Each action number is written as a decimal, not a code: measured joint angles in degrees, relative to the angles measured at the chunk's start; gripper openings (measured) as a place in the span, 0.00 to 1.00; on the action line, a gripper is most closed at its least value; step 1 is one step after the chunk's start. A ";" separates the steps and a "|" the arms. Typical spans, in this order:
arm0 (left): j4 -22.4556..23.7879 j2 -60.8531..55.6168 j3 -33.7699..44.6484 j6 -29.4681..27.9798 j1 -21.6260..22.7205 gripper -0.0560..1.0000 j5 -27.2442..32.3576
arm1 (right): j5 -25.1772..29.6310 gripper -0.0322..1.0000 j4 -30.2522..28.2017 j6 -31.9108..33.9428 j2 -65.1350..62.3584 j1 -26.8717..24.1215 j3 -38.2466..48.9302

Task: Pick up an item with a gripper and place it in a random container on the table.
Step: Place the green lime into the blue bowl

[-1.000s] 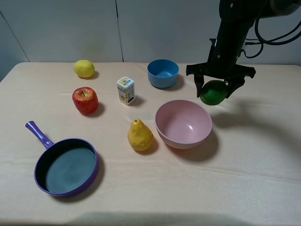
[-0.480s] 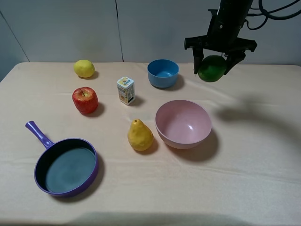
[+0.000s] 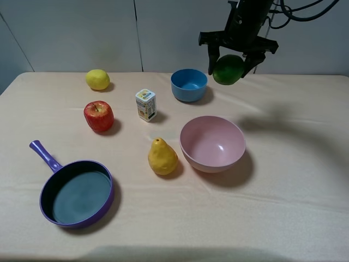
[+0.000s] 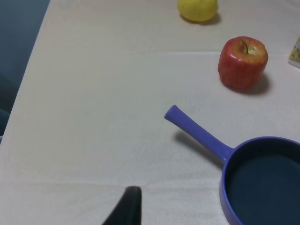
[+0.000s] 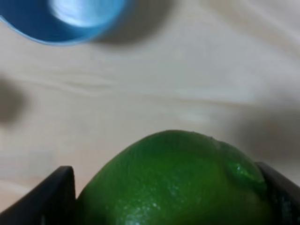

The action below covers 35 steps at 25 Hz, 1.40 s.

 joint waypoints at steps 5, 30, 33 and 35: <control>0.00 0.00 0.00 0.00 0.00 0.97 0.00 | 0.01 0.55 0.00 0.00 4.95 2.71 -7.85; 0.00 0.00 0.00 0.00 0.00 0.97 0.00 | -14.14 0.55 -6.74 0.00 19.57 5.21 -20.46; 0.00 0.00 0.00 0.00 0.00 0.97 0.00 | -15.41 0.55 -8.23 0.00 20.37 5.21 -20.46; 0.00 0.00 0.00 0.00 0.00 0.97 0.00 | -15.90 0.55 -8.75 0.00 20.93 5.21 -20.46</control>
